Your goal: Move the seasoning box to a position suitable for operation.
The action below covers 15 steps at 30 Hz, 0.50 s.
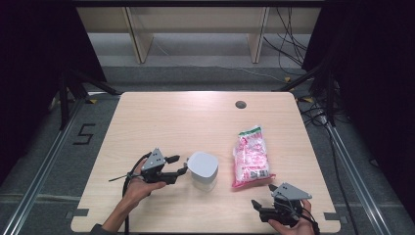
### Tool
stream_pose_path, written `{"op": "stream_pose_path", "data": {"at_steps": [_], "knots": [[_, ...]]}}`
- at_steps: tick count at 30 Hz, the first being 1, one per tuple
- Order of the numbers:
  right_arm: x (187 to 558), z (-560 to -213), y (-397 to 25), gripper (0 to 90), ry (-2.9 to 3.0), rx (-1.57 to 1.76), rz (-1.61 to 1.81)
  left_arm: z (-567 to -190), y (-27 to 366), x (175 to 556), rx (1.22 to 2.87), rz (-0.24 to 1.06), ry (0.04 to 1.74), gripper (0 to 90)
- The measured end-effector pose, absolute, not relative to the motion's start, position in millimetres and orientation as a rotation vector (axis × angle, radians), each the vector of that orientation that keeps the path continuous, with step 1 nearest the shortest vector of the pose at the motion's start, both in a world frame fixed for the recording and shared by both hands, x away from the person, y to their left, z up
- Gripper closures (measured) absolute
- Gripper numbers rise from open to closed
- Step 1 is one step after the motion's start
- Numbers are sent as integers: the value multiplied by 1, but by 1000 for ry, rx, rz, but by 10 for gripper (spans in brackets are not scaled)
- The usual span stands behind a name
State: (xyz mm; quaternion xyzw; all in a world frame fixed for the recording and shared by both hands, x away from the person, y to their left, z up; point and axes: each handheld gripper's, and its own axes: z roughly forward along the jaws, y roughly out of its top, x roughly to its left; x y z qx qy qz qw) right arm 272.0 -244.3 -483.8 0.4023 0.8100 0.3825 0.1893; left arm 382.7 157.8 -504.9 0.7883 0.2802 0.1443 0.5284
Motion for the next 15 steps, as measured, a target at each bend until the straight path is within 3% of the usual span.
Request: {"op": "stream_pose_path", "data": {"at_steps": [8, 13, 15], "knots": [[273, -484, -243, 217, 2282, 1119, 1080, -507, 143, 395, 1917, 350, 611, 573], [273, -484, -243, 219, 2289, 1112, 1077, -508, 138, 396, 1947, 361, 553, 719], [274, -484, -243, 219, 2287, 1107, 1084, -508, 138, 395, 1941, 369, 554, 729]]}}
